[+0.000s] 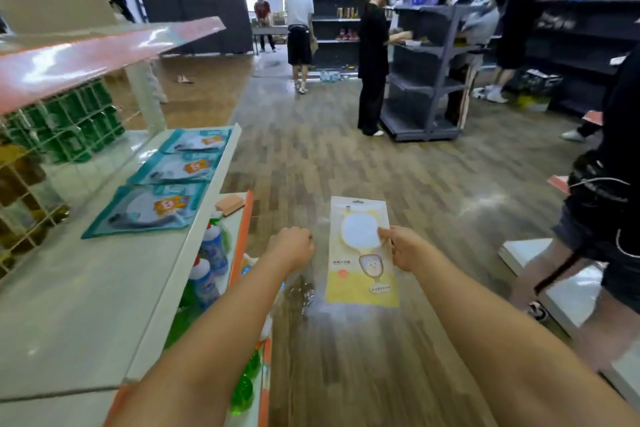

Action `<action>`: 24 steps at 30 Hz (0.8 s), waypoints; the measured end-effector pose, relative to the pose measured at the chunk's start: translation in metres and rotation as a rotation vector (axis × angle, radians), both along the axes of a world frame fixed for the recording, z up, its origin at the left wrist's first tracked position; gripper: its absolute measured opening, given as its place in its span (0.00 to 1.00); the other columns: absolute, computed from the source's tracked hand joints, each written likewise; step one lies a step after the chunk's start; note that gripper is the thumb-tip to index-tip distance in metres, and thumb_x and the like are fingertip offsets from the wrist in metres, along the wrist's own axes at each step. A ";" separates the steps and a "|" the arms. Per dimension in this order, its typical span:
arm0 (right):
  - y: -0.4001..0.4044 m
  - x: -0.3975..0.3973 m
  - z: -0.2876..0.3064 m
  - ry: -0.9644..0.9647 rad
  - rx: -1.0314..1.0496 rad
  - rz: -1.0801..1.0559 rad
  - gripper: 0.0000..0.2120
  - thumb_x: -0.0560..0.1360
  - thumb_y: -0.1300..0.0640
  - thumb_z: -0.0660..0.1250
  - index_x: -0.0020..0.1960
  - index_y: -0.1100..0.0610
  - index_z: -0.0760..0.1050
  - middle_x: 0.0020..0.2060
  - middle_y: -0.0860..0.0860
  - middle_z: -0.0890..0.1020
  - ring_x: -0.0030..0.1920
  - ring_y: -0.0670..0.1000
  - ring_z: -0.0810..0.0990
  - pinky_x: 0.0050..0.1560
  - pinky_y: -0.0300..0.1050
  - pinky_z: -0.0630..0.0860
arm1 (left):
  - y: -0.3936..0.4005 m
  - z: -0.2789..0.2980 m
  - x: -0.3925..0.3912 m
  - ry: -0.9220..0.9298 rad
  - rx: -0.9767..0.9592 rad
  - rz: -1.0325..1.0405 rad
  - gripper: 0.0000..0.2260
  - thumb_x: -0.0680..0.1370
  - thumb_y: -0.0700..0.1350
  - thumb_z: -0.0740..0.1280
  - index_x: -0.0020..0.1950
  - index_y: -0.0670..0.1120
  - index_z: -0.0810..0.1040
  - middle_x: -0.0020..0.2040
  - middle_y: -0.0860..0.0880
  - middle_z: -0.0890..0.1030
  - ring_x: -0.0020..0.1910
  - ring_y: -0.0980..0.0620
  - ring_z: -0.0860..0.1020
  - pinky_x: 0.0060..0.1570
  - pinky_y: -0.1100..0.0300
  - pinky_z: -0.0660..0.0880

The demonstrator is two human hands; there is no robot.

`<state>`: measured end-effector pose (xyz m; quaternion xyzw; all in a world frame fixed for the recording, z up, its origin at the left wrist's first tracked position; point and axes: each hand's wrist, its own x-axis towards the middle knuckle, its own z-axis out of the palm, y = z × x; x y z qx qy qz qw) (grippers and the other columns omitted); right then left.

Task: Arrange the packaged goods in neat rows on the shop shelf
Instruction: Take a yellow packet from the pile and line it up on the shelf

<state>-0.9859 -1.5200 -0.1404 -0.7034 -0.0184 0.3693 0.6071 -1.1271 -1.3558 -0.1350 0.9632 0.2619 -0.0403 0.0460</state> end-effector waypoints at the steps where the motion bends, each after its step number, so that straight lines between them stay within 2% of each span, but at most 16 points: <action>1: 0.000 0.012 0.002 -0.003 -0.002 0.002 0.15 0.78 0.62 0.63 0.63 0.68 0.72 0.59 0.63 0.78 0.48 0.58 0.78 0.67 0.61 0.68 | 0.000 0.001 0.013 0.011 0.000 0.004 0.16 0.82 0.47 0.52 0.63 0.43 0.72 0.64 0.42 0.74 0.62 0.41 0.72 0.53 0.51 0.71; 5: 0.000 0.066 0.010 -0.044 -0.004 0.011 0.15 0.79 0.63 0.62 0.64 0.68 0.72 0.57 0.63 0.79 0.39 0.54 0.77 0.58 0.57 0.74 | 0.001 0.007 0.066 0.002 -0.019 0.019 0.17 0.82 0.47 0.52 0.65 0.43 0.72 0.64 0.42 0.74 0.63 0.41 0.72 0.55 0.51 0.71; 8: 0.002 0.104 0.014 -0.041 0.015 0.018 0.15 0.80 0.63 0.61 0.65 0.66 0.71 0.46 0.58 0.80 0.38 0.53 0.77 0.44 0.49 0.75 | 0.004 0.009 0.102 -0.007 -0.010 0.037 0.17 0.81 0.47 0.52 0.66 0.44 0.72 0.64 0.42 0.75 0.62 0.41 0.72 0.56 0.50 0.71; 9: 0.004 0.117 0.013 -0.037 0.020 0.028 0.15 0.80 0.62 0.60 0.65 0.65 0.71 0.46 0.57 0.79 0.38 0.53 0.77 0.41 0.47 0.74 | 0.005 0.008 0.113 -0.002 -0.008 0.041 0.17 0.82 0.47 0.52 0.66 0.44 0.72 0.63 0.42 0.75 0.62 0.41 0.72 0.56 0.50 0.71; 12: 0.011 0.147 0.003 -0.031 0.018 0.041 0.15 0.80 0.62 0.61 0.65 0.66 0.71 0.49 0.58 0.78 0.39 0.53 0.76 0.40 0.46 0.73 | 0.010 0.000 0.139 0.021 -0.019 0.048 0.17 0.82 0.48 0.52 0.67 0.44 0.71 0.63 0.42 0.75 0.62 0.41 0.73 0.56 0.50 0.71; 16: 0.030 0.177 -0.012 -0.001 -0.003 0.062 0.12 0.80 0.62 0.61 0.61 0.66 0.72 0.41 0.56 0.78 0.38 0.53 0.75 0.40 0.45 0.73 | 0.021 -0.009 0.168 0.042 -0.017 0.050 0.17 0.82 0.48 0.53 0.66 0.44 0.71 0.64 0.42 0.74 0.62 0.42 0.73 0.56 0.51 0.71; 20: 0.058 0.205 -0.017 0.032 0.007 0.047 0.05 0.79 0.63 0.61 0.55 0.62 0.72 0.39 0.55 0.77 0.36 0.52 0.74 0.37 0.45 0.71 | 0.047 -0.013 0.197 0.069 -0.020 0.047 0.18 0.82 0.49 0.52 0.68 0.44 0.70 0.65 0.43 0.73 0.63 0.42 0.72 0.58 0.51 0.70; 24: 0.086 0.232 -0.017 0.010 -0.050 0.052 0.10 0.78 0.60 0.63 0.57 0.63 0.75 0.38 0.54 0.73 0.33 0.50 0.67 0.34 0.41 0.62 | 0.078 -0.008 0.228 0.059 -0.009 0.038 0.17 0.82 0.49 0.53 0.67 0.45 0.71 0.65 0.44 0.74 0.63 0.43 0.72 0.57 0.51 0.70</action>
